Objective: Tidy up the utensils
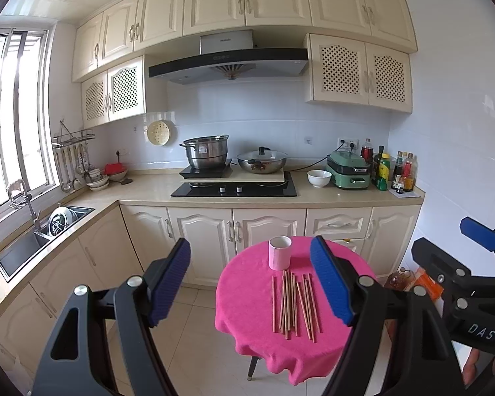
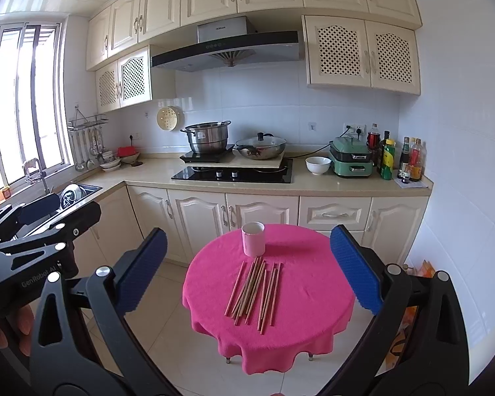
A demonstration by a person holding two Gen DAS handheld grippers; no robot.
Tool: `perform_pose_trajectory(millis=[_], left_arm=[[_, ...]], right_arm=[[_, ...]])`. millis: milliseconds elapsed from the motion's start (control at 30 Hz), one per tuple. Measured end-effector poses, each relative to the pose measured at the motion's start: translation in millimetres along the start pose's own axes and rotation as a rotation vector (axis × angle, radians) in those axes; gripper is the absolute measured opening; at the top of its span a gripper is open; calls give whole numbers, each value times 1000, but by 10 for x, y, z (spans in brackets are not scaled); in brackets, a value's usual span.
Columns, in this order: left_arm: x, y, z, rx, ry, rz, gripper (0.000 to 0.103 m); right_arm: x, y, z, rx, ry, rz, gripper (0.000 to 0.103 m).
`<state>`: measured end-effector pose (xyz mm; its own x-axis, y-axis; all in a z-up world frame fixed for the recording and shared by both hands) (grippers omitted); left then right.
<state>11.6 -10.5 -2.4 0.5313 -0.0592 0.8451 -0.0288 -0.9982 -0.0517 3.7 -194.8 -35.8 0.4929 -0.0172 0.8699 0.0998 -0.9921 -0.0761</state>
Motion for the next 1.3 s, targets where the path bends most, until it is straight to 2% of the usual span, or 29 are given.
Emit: perform_pose_trajectory(millis=[1300], left_arm=[[-48, 123, 106, -13, -11, 6, 74]], right_arm=[[25, 96, 77, -1, -34, 13, 97]])
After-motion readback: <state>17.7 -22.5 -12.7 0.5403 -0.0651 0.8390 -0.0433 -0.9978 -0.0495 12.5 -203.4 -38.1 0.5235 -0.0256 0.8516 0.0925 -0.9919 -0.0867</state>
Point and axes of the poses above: each gripper's, at about its wrist camera, not at the fingertips, and z roughly the way its jaws point, y to its right, x to its top, the point moved 1 cm from there along z, roughly the way its jaws point, and after that the axes turned 11 degrees about -y, right-handed, at the moved point
